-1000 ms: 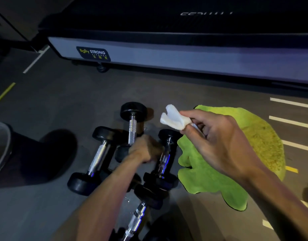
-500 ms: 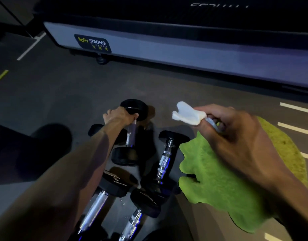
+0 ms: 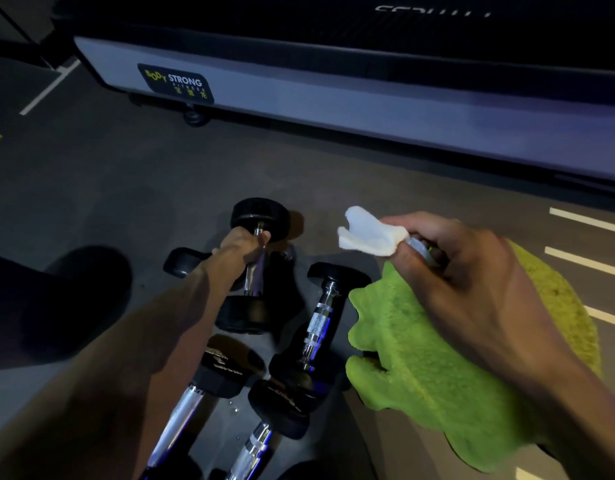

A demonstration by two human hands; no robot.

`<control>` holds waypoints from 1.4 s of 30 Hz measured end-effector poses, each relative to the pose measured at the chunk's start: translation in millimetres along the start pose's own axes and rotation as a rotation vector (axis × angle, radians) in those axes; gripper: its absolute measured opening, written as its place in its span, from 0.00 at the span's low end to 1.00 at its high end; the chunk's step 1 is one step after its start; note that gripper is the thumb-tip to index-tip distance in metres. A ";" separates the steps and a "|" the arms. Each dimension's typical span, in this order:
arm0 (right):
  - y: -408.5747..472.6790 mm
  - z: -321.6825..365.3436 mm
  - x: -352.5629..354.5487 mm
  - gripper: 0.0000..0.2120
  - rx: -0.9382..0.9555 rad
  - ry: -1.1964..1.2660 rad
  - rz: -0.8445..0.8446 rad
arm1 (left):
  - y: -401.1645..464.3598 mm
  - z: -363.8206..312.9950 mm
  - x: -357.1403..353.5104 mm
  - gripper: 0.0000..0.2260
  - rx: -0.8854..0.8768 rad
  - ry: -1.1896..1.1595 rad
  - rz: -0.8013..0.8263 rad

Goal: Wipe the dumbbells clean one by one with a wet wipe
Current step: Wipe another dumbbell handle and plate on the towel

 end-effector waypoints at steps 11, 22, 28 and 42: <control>-24.1 -1.0 7.2 0.11 -0.058 0.113 -0.065 | -71.8 20.9 6.8 0.26 -0.320 -0.118 -0.282; -53.9 21.2 33.4 0.09 -0.105 0.298 -0.169 | -226.1 -3.0 92.3 0.17 -0.840 -0.133 -0.631; -87.8 44.1 72.4 0.11 -0.110 0.406 -0.297 | -325.2 -68.5 120.0 0.15 -1.075 -0.565 -0.510; -164.8 51.6 107.6 0.13 -0.085 0.409 -0.471 | -369.8 -138.3 48.4 0.22 -1.093 -0.785 -0.253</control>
Point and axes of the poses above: each hand's wrist, its own y-axis towards the middle knuckle, its own x-axis out of the back of the hand, z = x × y, the point moved 2 cm from there along y, towards the middle knuckle, and after that the axes turned 11 degrees about y, right-handed, at the moved point
